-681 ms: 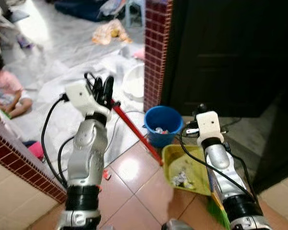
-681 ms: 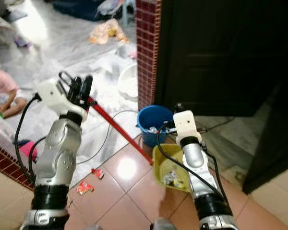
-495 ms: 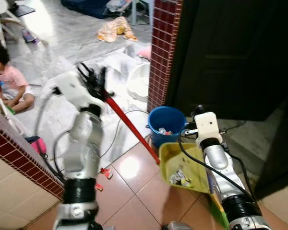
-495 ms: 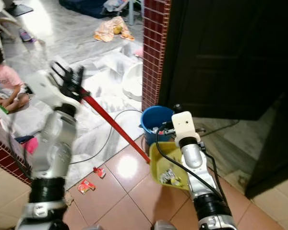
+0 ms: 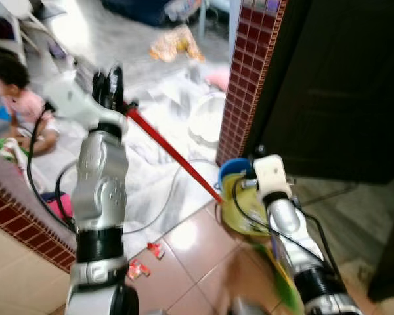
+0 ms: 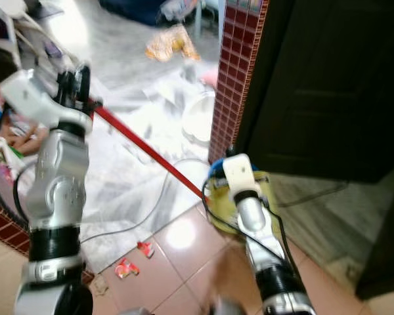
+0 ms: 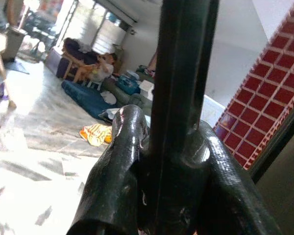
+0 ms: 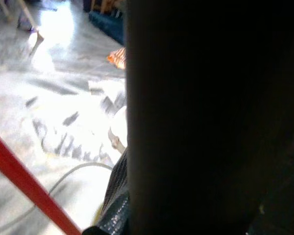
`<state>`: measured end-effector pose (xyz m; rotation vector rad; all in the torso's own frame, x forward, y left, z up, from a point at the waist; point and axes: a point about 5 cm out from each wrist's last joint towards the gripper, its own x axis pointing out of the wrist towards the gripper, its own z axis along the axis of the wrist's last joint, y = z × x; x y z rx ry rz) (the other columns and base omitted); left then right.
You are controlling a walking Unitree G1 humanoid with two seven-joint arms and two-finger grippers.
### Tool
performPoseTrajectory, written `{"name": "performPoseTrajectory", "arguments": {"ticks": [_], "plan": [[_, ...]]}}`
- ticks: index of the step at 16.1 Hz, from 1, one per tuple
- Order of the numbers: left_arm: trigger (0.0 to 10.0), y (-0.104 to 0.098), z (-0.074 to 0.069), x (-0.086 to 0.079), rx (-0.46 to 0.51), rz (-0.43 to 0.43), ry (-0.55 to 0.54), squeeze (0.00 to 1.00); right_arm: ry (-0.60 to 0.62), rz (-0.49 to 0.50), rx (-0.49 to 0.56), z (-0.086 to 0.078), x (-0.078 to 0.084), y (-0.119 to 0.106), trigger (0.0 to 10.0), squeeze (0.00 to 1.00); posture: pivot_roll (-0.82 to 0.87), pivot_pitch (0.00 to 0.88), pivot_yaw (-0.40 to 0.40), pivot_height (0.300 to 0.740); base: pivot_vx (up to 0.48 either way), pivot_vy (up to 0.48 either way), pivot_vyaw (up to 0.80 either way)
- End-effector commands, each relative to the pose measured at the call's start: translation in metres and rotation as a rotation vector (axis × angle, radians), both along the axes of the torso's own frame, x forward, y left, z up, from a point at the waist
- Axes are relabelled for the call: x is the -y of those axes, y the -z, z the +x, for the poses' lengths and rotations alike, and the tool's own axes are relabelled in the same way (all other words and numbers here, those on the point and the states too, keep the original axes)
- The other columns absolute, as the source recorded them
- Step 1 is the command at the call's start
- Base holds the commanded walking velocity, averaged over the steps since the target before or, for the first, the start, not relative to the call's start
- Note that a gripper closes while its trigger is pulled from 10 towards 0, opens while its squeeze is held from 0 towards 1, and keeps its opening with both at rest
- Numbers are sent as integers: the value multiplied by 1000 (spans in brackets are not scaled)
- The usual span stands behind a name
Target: Sweep floor
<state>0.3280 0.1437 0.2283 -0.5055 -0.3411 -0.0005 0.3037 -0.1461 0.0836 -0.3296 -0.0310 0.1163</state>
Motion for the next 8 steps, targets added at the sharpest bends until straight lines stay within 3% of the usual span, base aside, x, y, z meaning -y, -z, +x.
{"name": "performPoseTrajectory", "arguments": {"ticks": [1,3,8], "plan": [[10000,-20,0,5,78,17,-14,0,14,-39,14,2,10,-4,10000,0,-78,0,51,740,480,0,0],[10000,-19,0,4,71,62,-48,0,12,-41,13,2,10,-3,10000,0,-78,0,51,740,480,0,0],[10000,-13,-2,18,65,124,-27,0,-1,-49,2,0,9,0,10000,0,-79,0,50,740,458,0,-749]]}}
